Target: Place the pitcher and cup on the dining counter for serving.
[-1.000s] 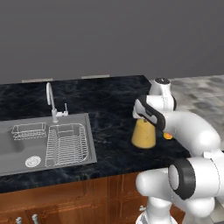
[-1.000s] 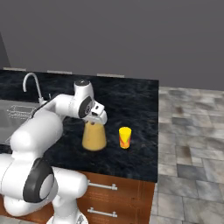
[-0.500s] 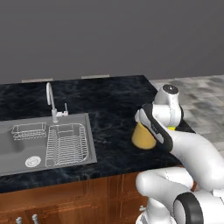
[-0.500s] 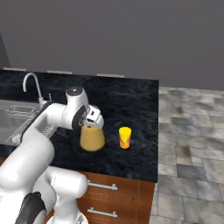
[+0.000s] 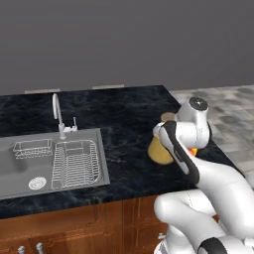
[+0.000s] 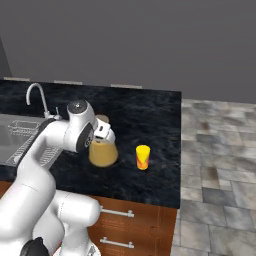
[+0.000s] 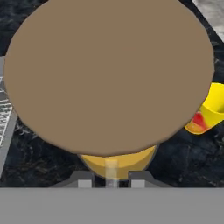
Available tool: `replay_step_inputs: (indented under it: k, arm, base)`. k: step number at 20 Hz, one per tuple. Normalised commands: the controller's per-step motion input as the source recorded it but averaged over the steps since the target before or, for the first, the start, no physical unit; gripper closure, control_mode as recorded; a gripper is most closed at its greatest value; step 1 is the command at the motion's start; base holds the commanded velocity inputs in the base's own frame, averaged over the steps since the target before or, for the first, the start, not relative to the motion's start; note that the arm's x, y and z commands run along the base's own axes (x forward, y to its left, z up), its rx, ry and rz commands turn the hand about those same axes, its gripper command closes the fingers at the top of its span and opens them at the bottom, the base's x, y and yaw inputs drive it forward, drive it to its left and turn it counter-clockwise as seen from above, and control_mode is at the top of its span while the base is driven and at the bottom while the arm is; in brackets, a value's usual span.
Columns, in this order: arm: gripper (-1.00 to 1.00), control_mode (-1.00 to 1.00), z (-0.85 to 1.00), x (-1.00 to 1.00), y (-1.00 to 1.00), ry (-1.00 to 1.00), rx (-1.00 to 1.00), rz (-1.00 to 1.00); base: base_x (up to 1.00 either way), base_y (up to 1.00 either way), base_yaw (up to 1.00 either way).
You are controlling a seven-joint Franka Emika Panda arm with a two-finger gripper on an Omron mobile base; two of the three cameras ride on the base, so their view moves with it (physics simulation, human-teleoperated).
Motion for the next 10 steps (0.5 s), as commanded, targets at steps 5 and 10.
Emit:
replay_step_inputs:
  k: [5, 10]
  arm:
    - [1.00, -1.00, 0.47, -0.33, 0.00, 0.00, -0.02, 0.02]
    - [1.00, -1.00, 0.39, -0.38, 0.00, 0.03, -0.01, 0.02]
  base:
    - [0.00, 0.00, 0.00]
    - [0.00, 0.00, 0.00]
